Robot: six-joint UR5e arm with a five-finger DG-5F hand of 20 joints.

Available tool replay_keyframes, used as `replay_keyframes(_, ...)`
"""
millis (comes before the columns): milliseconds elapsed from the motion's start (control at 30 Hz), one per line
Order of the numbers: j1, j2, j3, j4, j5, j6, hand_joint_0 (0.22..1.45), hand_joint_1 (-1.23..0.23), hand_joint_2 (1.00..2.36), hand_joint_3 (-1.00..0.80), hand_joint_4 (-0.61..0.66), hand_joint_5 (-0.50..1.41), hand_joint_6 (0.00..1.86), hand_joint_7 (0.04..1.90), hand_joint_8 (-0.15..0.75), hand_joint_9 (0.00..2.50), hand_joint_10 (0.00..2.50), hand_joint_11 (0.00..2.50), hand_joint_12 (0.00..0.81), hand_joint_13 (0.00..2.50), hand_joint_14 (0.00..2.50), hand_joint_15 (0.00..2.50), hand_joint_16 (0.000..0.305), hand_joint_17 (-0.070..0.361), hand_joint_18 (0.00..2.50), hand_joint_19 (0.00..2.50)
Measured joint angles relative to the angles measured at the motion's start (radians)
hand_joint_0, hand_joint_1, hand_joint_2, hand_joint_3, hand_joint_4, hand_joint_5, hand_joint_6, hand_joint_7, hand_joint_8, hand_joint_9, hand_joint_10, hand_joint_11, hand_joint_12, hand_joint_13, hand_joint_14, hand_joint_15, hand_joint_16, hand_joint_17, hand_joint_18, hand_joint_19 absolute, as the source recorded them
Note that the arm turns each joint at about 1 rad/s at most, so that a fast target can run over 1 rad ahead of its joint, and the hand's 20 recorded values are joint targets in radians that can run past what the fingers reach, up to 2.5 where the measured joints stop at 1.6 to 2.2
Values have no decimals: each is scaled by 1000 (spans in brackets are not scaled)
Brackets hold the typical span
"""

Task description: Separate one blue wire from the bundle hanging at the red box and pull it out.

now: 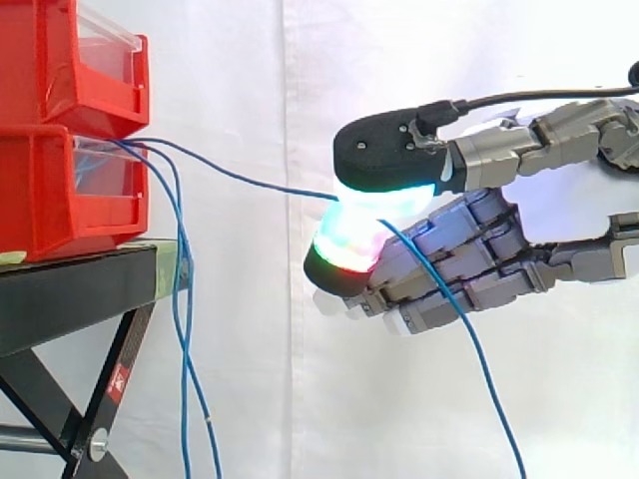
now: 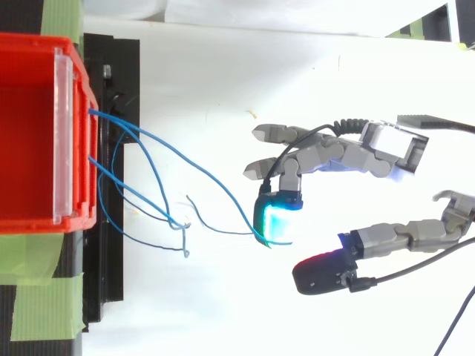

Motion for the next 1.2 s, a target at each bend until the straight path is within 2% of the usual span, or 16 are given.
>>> replay_keyframes(467,1,0,0,-58,-1,0,606,-783,1027,-152,-131,-118,737,1161,256,401,7,198,346,0,4,137,51,114,0,159)
replay_keyframes(1200,1,-1,0,-61,-1,0,612,-778,1027,-156,-144,-119,736,1156,267,430,6,202,352,0,4,143,52,117,0,172)
